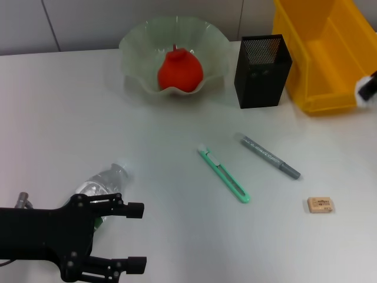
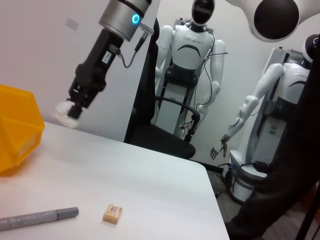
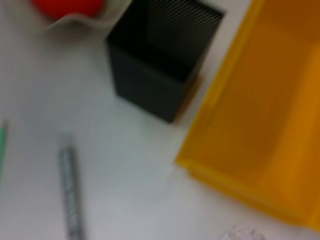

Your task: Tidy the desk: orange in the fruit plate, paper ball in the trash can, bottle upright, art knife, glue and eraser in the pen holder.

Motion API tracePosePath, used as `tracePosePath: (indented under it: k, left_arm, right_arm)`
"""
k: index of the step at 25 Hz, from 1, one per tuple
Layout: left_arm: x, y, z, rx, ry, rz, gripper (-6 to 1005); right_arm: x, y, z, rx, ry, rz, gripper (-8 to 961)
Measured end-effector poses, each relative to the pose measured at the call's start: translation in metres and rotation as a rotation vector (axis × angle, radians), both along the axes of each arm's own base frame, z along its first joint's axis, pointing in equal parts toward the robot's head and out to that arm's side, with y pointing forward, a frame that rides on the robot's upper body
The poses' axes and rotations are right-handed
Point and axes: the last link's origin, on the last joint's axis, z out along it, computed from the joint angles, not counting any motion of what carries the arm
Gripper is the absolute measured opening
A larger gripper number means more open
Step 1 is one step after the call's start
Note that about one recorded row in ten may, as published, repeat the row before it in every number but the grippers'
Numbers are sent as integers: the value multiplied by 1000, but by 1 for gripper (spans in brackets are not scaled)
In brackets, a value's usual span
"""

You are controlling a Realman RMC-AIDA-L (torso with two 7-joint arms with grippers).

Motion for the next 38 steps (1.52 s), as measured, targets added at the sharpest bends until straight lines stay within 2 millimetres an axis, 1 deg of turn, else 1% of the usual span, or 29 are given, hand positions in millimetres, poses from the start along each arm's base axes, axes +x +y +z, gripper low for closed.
tracePosePath:
  k: [3,6,14,20,23,27,32,37,38]
  left_arm:
    - [1,0,0,-1,-1,-1,831]
    - [2,1,0,1,-4,-6,828]
    - [6,5,-2,4,-7,-18,821]
    - [7,5,-2,1,-7,-16,815]
    - [7,5,-2,1,-9,-14,813]
    - [7,7,1,12,-16,-8,809]
    - [8,8,1,14,-18,-10,805]
    - [9,8,1,13,-19,-10,800]
    - [9,8,1,13,-19,-10,799]
  right_arm:
    - [9,7,8,63,-8,52,348]
    - [17,14,7,111,-25,128,348]
    - [28,34,-24,172,-17,377,347]
    - [44,51,-38,233,-22,453,347]
    - [47,55,-39,259,8,471,347]
    - [50,57,-36,275,52,467,346]
    - [53,57,-35,278,57,461,534]
    - [53,53,-36,267,71,451,670]
    - [51,48,-35,247,103,436,697]
